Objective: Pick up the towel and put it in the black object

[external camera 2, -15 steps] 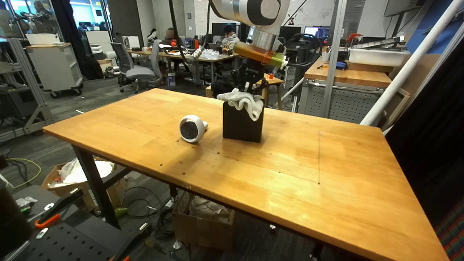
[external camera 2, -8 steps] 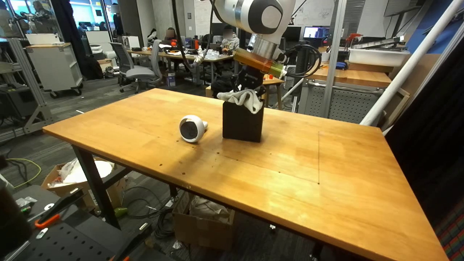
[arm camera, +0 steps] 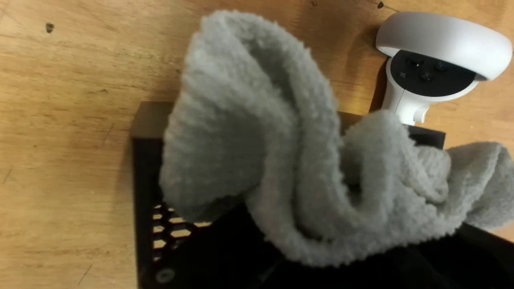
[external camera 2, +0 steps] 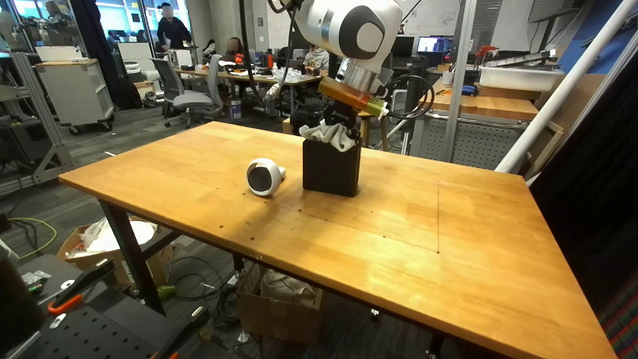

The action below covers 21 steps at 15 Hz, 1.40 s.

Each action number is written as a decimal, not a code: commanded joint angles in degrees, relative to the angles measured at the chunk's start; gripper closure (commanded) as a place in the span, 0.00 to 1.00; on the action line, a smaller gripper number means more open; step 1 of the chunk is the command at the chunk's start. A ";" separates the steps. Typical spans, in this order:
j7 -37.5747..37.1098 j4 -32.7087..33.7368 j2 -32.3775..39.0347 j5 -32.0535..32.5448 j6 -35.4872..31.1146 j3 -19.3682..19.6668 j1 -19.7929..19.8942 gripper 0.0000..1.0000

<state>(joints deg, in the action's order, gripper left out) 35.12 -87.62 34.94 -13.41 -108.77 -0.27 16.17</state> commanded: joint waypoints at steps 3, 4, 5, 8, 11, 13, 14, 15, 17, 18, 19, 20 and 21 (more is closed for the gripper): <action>-0.43 -1.73 -1.28 2.05 1.22 0.00 -0.98 0.96; -0.56 -2.47 -2.48 2.35 1.00 0.02 -1.16 0.96; -0.95 -3.23 -3.58 2.50 0.77 0.05 -1.38 0.95; -1.57 -6.11 -7.04 3.24 0.15 0.13 -2.25 0.58; -2.34 -9.89 -11.78 4.15 -0.50 0.12 -3.55 0.37; -3.00 -12.21 -14.98 4.64 -0.83 0.14 -4.46 0.21; -3.39 -13.26 -16.57 4.89 -0.89 0.20 -4.94 0.14; -3.79 -14.41 -18.21 5.14 -0.99 0.29 -5.37 0.05; -4.63 -16.60 -21.38 5.56 -1.32 0.52 -6.11 0.00; -4.96 -17.88 -23.21 5.87 -1.64 0.64 -6.46 0.00; -5.27 -18.73 -24.64 6.33 -1.71 0.76 -6.76 0.00; -5.59 -19.62 -26.15 6.99 -1.77 0.89 -7.05 0.00; -6.02 -20.08 -27.28 7.93 -1.75 1.07 -7.34 0.25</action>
<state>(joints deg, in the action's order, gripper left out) 30.87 -102.88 13.62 -7.76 -108.53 -0.19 10.28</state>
